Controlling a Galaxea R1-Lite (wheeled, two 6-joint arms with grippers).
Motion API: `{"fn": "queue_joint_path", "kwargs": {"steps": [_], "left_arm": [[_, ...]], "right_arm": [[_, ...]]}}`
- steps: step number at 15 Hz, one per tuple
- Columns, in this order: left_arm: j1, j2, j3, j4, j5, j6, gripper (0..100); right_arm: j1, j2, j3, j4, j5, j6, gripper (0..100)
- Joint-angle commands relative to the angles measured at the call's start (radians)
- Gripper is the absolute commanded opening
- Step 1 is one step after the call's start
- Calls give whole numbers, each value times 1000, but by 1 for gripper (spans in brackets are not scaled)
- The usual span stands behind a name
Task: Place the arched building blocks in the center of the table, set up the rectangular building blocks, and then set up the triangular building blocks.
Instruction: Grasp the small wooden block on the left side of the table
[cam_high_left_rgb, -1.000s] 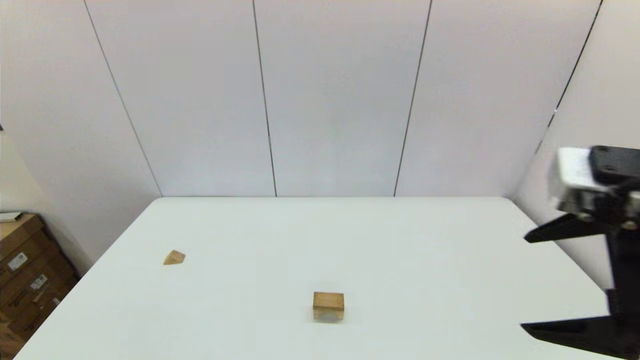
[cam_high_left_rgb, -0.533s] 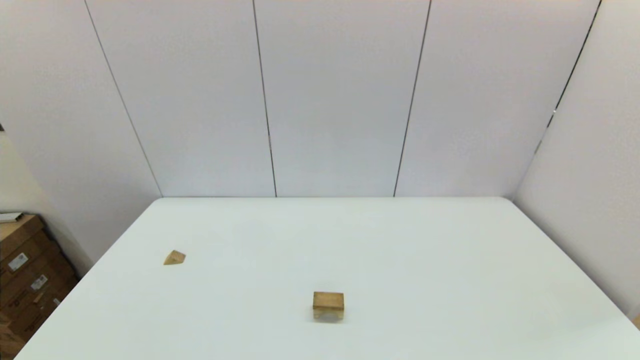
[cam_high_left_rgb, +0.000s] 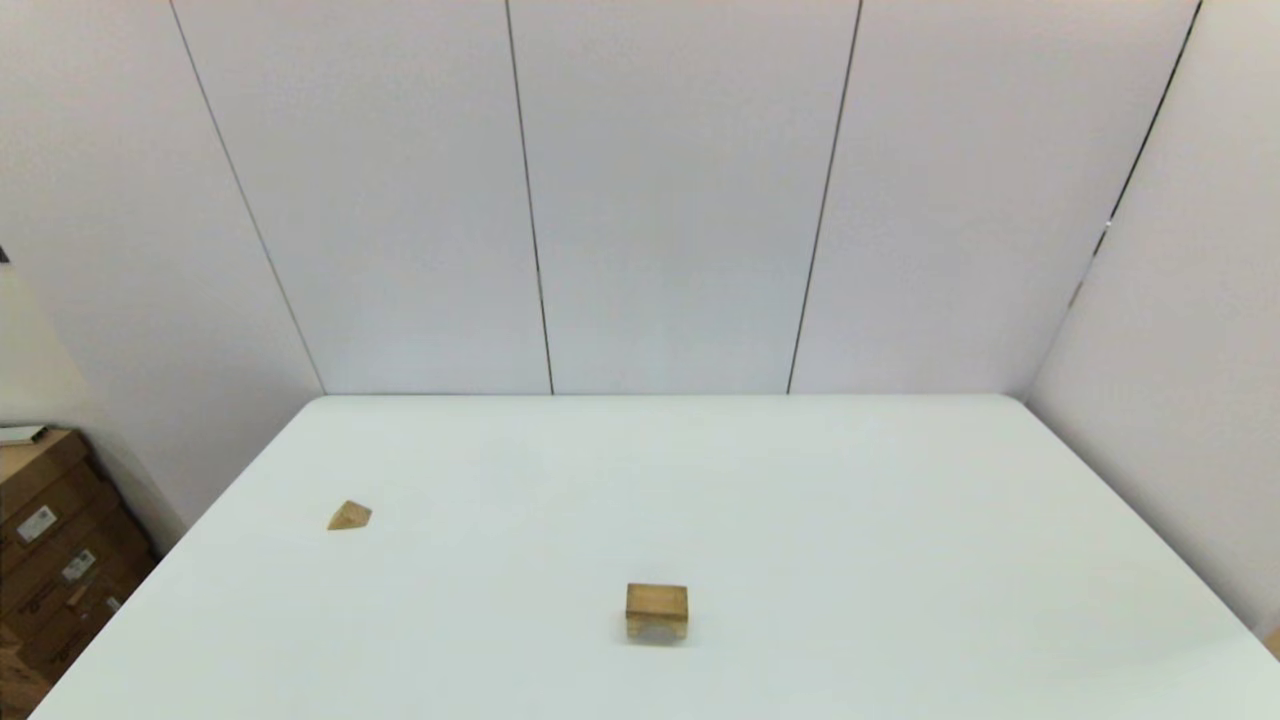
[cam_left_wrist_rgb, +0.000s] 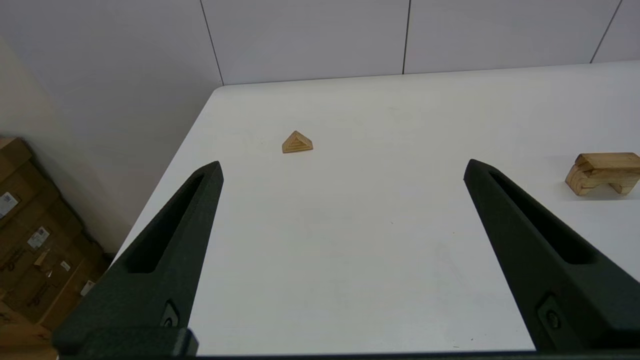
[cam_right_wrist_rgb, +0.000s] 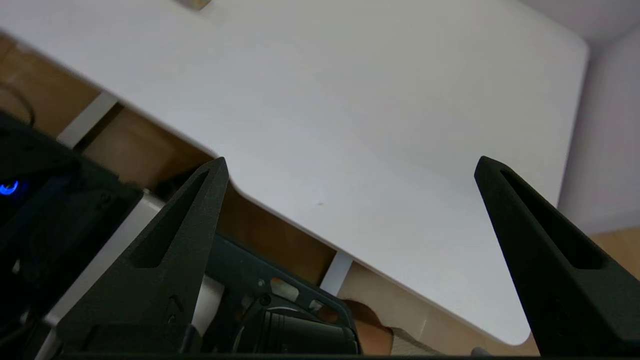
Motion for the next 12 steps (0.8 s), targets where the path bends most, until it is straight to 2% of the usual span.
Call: {"fn": "queue_joint_path", "kwargs": {"steps": [1,8,12], "left_arm": [[0,1,0,1,0,0,100],[0,1,0,1,0,0,100],[0,1,0,-1,0,0,100]], "right_arm": [[-86,-118,46,7,39,2,100],[-164,-110,41,6,44,50,100],[-195,-167,112,1,51,56,100]]}}
